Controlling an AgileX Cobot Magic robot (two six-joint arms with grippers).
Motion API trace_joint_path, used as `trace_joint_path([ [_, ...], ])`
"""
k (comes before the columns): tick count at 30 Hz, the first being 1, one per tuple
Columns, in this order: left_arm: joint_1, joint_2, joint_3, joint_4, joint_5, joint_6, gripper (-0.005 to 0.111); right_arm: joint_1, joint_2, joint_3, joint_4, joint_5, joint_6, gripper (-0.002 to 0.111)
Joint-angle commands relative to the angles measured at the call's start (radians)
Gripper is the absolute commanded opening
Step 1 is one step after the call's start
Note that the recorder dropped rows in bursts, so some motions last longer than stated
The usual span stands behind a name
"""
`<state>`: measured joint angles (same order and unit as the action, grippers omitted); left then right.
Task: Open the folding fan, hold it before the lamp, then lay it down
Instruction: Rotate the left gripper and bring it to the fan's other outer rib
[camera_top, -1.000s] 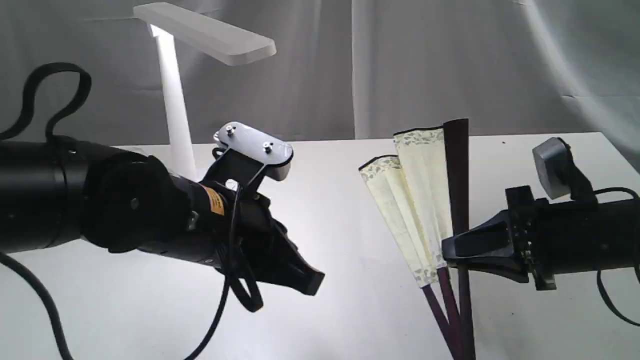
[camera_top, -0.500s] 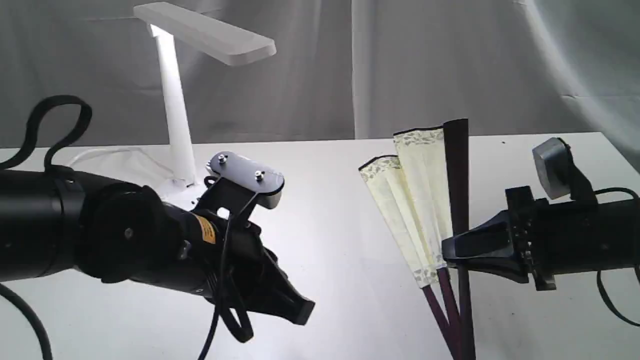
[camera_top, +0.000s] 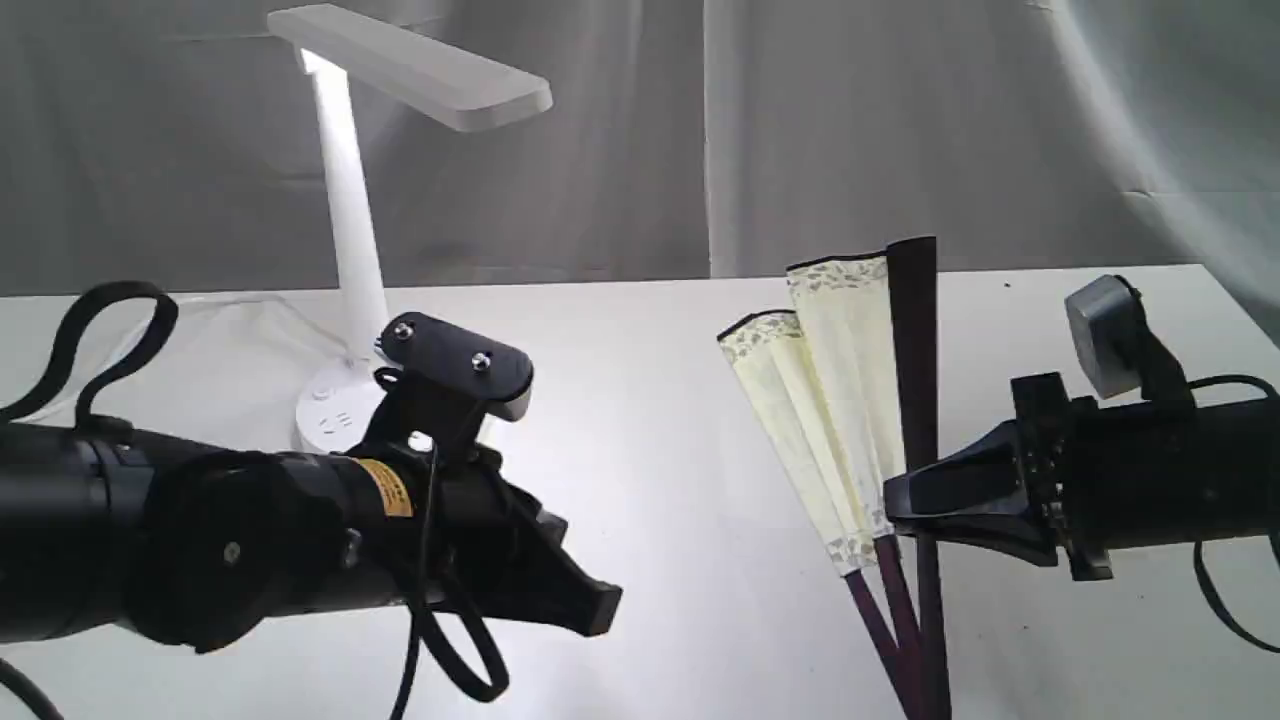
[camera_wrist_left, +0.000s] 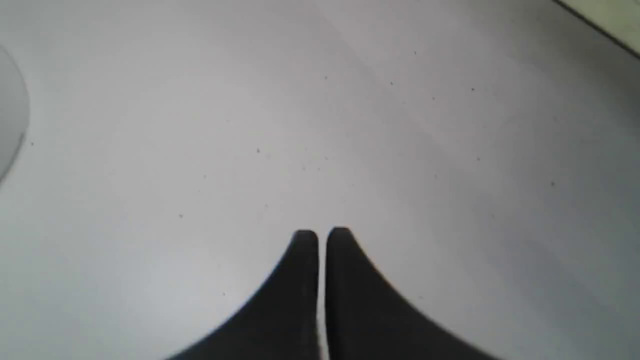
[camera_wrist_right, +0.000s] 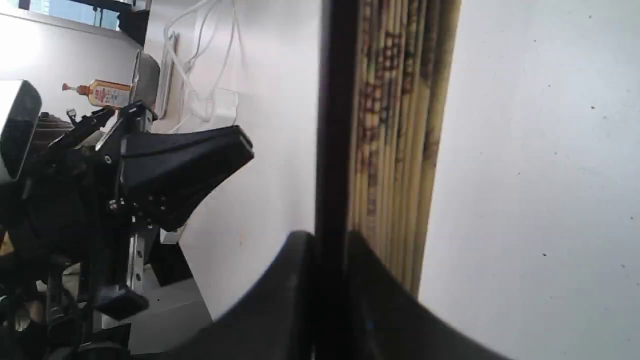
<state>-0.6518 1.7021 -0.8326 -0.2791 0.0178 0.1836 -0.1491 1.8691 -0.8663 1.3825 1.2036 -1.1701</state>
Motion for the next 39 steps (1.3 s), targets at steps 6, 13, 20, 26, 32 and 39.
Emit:
trace_joint_path([
  [6,-0.029,0.0,0.066,-0.002,-0.278,-0.003,0.0,-0.002,-0.014,0.004,0.016,0.017,-0.013,0.0],
  [13,-0.095,0.0,0.123,0.0,-0.523,-0.053,0.0,-0.002,-0.014,0.004,0.016,0.017,-0.013,0.0],
  [20,-0.098,0.0,0.199,0.091,-0.732,-0.269,0.0,-0.002,-0.014,0.004,0.016,0.017,-0.013,0.0],
  [26,-0.098,0.004,0.211,0.192,-0.799,-0.389,0.0,-0.001,-0.014,0.004,0.016,0.017,-0.018,0.0],
  [32,-0.096,0.092,0.211,0.193,-0.867,-0.483,0.006,-0.001,-0.014,0.004,0.016,0.017,-0.018,0.0],
  [39,-0.096,0.171,0.211,0.193,-0.929,-0.632,0.03,-0.001,-0.014,0.004,0.016,0.017,-0.018,0.0],
])
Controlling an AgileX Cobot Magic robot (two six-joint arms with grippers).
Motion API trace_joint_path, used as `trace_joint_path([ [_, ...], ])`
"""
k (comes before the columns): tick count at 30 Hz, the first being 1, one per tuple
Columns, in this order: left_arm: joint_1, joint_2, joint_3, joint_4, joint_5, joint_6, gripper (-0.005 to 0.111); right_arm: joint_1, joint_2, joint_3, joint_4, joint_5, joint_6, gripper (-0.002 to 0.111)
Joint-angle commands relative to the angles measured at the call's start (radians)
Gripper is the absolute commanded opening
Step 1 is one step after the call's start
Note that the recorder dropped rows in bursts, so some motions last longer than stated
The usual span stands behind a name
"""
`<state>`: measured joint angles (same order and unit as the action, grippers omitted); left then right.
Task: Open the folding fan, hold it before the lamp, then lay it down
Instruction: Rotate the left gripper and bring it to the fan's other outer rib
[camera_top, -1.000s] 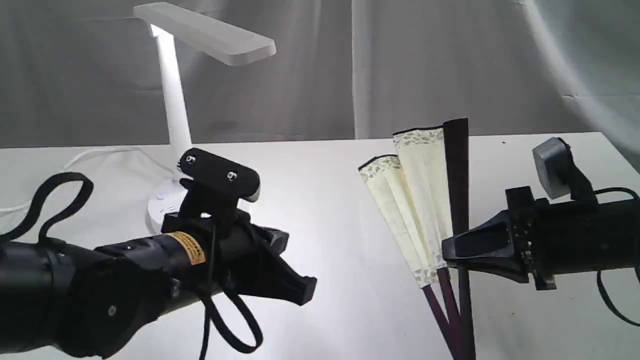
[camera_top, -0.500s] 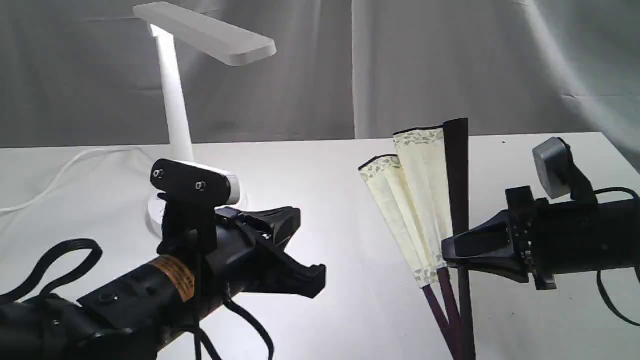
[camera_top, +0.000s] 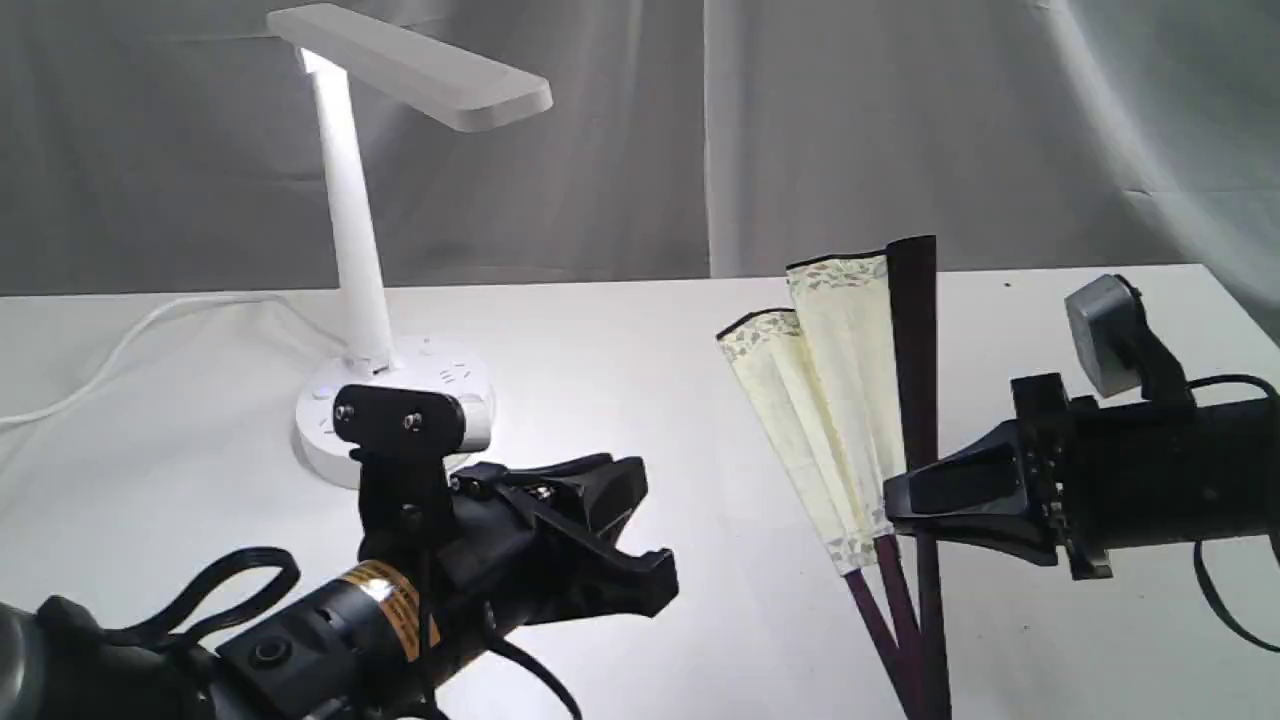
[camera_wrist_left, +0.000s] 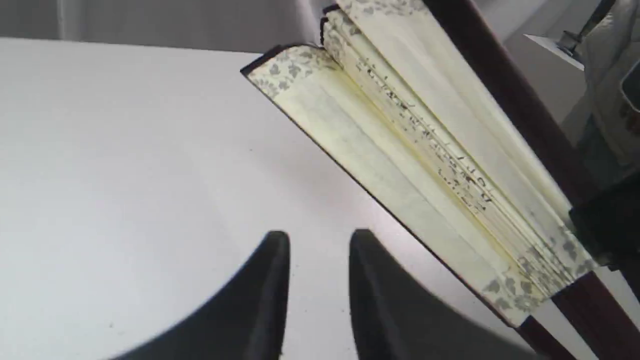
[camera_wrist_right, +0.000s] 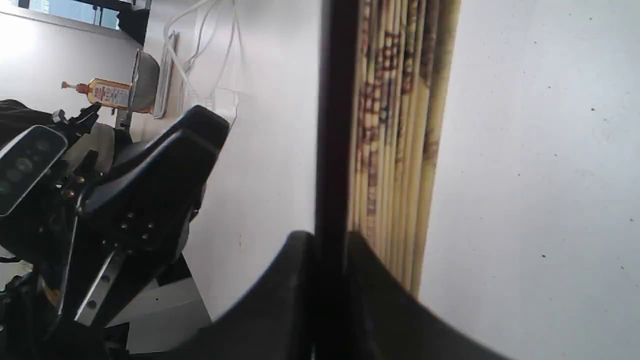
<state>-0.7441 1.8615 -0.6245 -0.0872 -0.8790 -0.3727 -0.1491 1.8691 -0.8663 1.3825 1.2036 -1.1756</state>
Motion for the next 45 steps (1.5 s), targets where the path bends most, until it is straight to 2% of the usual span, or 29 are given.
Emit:
trace_joint_path([
  [1,-0.003,0.016,0.003,-0.006,-0.033,-0.112,0.034,-0.001,-0.014,0.004,0.016,0.017,-0.012,0.0],
  [6,-0.003,0.016,0.001,-0.006,-0.042,-0.269,0.041,-0.001,-0.014,0.004,0.019,0.017,-0.016,0.0],
  [17,-0.002,0.099,-0.07,0.055,-0.062,-0.608,0.041,-0.001,-0.014,0.004,0.021,0.017,-0.016,0.0],
  [22,0.017,0.155,-0.109,0.179,-0.092,-0.777,0.041,0.001,-0.014,0.004,0.02,0.017,-0.016,0.0],
  [28,0.071,0.231,-0.17,0.33,-0.176,-0.977,0.041,0.001,-0.014,0.004,0.02,0.017,-0.016,0.0],
  [32,0.109,0.271,-0.173,0.363,-0.295,-1.059,0.041,0.001,-0.014,0.004,0.02,0.017,-0.016,0.0],
  [34,0.126,0.293,-0.173,0.371,-0.342,-1.096,0.045,0.0,-0.014,0.004,0.02,0.017,-0.018,0.0],
  [40,0.14,0.328,-0.173,0.393,-0.342,-1.119,0.058,0.0,-0.014,0.004,0.029,0.017,-0.02,0.0],
  [45,0.14,0.328,-0.173,0.386,-0.342,-1.124,0.058,0.0,-0.014,0.004,0.035,0.017,-0.02,0.0],
])
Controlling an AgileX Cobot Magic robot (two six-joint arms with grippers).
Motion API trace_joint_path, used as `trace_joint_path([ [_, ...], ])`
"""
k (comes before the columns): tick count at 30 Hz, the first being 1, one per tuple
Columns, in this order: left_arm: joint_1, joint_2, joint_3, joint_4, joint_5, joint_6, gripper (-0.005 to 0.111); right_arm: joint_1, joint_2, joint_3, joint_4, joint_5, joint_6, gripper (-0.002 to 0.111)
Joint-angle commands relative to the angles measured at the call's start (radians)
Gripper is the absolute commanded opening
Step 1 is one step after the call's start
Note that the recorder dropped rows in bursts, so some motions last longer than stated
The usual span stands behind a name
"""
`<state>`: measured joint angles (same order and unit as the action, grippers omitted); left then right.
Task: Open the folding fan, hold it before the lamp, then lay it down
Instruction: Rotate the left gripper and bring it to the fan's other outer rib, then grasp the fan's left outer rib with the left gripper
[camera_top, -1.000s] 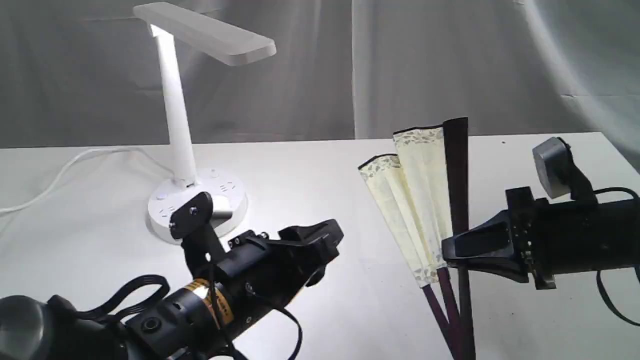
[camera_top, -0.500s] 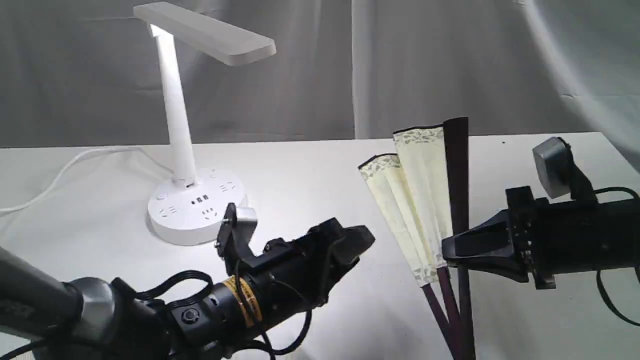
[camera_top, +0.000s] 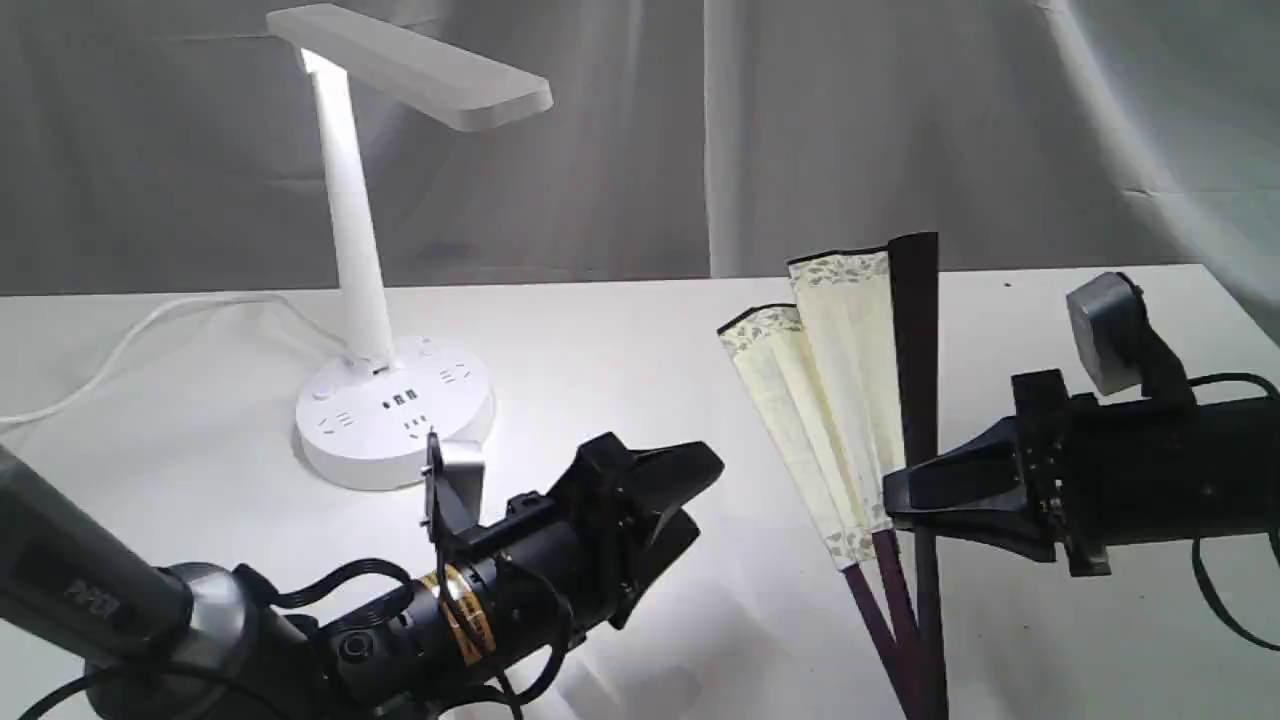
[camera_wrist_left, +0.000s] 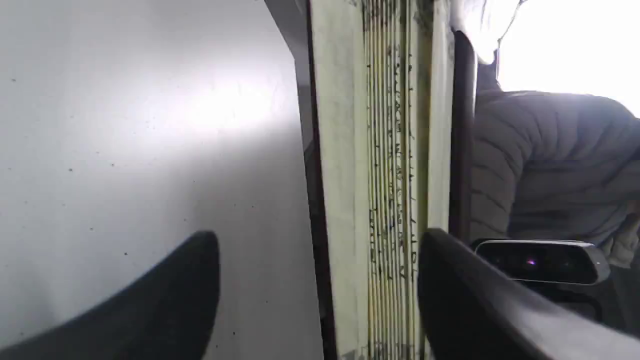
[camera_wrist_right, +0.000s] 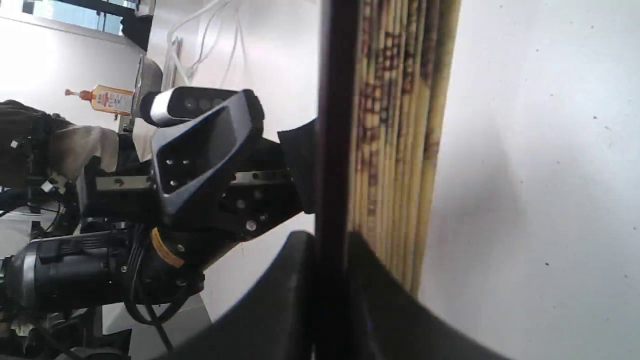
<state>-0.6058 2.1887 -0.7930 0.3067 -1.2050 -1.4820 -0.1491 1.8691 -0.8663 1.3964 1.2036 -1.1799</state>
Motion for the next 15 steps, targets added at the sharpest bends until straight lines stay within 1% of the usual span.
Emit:
trace_joint_path([
  [1,0.002,0.0,-0.014,-0.013,-0.016,-0.035,0.058,0.0,-0.012,0.004,0.025,0.017,-0.016,0.0],
  [4,0.002,0.014,-0.051,-0.007,-0.016,-0.042,0.058,0.002,-0.012,0.004,0.032,0.017,-0.016,0.0],
  [10,0.002,0.047,-0.107,0.001,-0.016,-0.116,0.058,0.011,-0.012,0.004,0.037,0.017,-0.02,0.0],
  [15,0.002,0.071,-0.156,0.021,-0.016,-0.132,0.058,0.014,-0.012,0.004,0.037,0.017,-0.02,0.0],
])
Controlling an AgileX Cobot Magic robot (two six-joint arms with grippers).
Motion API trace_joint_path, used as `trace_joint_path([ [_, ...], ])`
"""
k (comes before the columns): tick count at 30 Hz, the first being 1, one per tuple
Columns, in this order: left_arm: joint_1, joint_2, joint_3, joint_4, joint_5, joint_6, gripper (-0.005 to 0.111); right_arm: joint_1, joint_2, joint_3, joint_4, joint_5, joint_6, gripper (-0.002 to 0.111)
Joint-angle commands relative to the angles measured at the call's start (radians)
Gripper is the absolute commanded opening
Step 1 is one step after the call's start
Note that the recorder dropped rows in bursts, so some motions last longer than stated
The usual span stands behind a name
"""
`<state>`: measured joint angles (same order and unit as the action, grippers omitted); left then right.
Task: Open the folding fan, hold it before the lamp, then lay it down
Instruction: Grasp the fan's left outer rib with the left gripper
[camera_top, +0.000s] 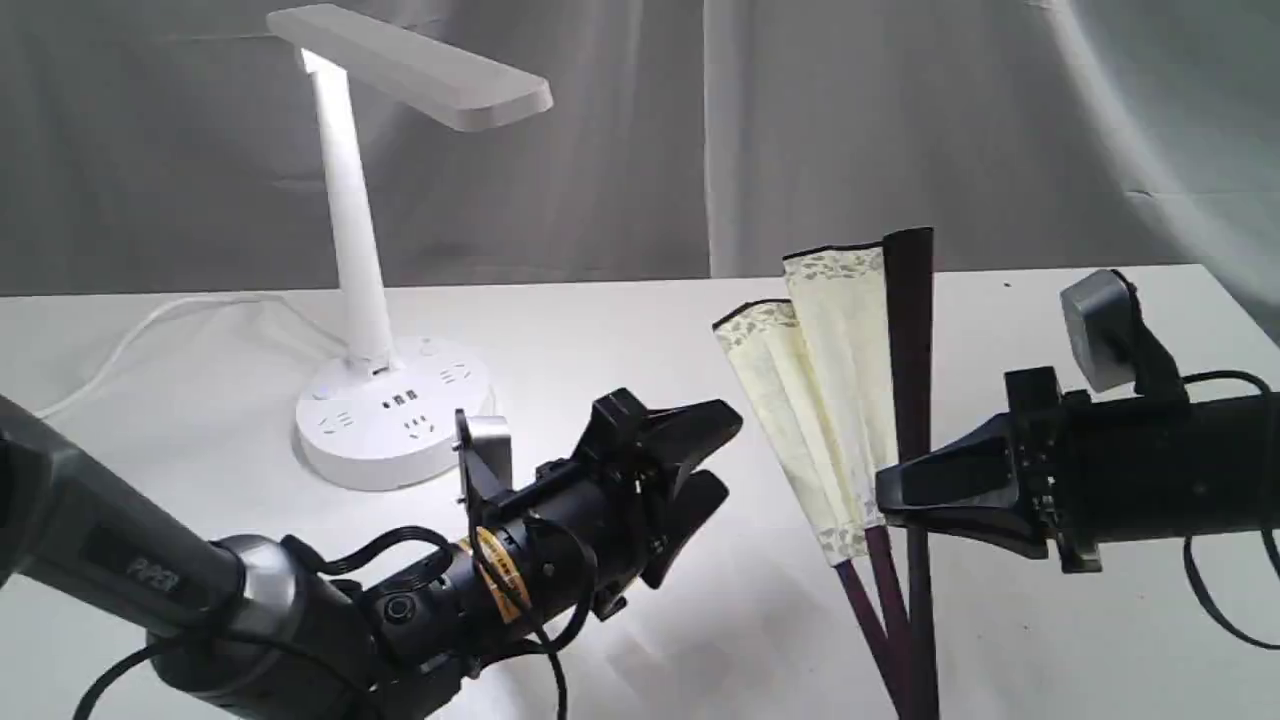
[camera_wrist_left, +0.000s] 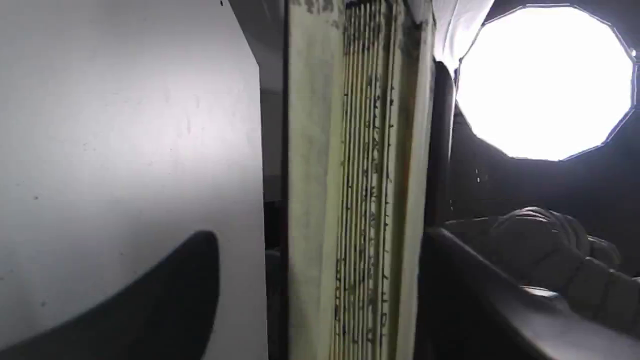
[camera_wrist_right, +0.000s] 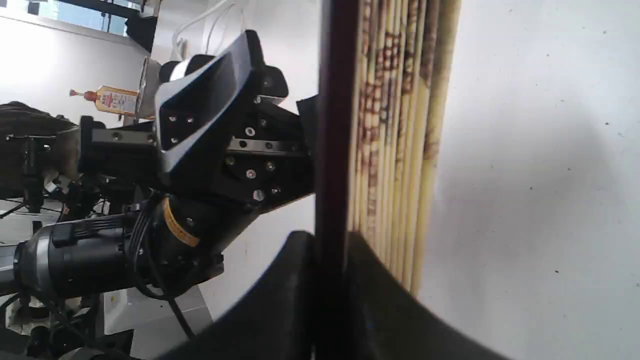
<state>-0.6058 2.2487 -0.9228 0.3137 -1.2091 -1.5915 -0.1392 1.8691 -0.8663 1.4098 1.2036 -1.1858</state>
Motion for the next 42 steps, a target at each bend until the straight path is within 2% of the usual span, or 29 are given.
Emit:
trace_joint_path([
  [1,0.002,0.022,-0.048,0.031,-0.012,-0.032,0.058,0.008,-0.012,0.004,0.023,0.017,-0.014,0.0],
  [7,0.002,0.056,-0.131,0.054,-0.012,-0.052,0.058,0.052,-0.012,0.004,0.023,0.017,-0.016,0.0],
  [11,0.002,0.06,-0.133,0.035,-0.012,-0.054,0.058,0.061,-0.012,0.004,0.023,0.017,-0.016,0.0],
  [13,0.002,0.06,-0.133,0.022,-0.012,-0.054,0.055,0.061,-0.012,0.004,0.023,0.017,-0.016,0.0],
  [19,0.002,0.06,-0.133,0.002,-0.012,-0.054,0.033,0.061,-0.012,0.004,0.023,0.017,-0.016,0.0],
  [22,0.002,0.06,-0.133,0.002,-0.012,-0.054,0.034,0.061,-0.012,0.004,0.023,0.017,-0.013,0.0],
  [27,0.002,0.06,-0.133,-0.015,-0.012,-0.052,0.042,0.061,-0.012,0.004,0.023,0.017,-0.01,0.0],
  [32,0.002,0.06,-0.133,-0.016,-0.012,-0.052,0.042,0.061,-0.012,0.004,0.015,0.017,-0.005,0.0],
  [35,0.002,0.06,-0.133,-0.016,-0.012,-0.052,0.032,0.072,-0.012,0.004,0.015,0.017,-0.004,0.0],
  [40,0.002,0.06,-0.133,-0.013,-0.012,-0.052,0.002,0.091,-0.012,0.004,0.015,0.017,-0.004,0.0],
  [42,0.002,0.06,-0.133,-0.013,-0.012,-0.065,0.0,0.091,-0.012,0.004,0.015,0.017,-0.004,0.0],
])
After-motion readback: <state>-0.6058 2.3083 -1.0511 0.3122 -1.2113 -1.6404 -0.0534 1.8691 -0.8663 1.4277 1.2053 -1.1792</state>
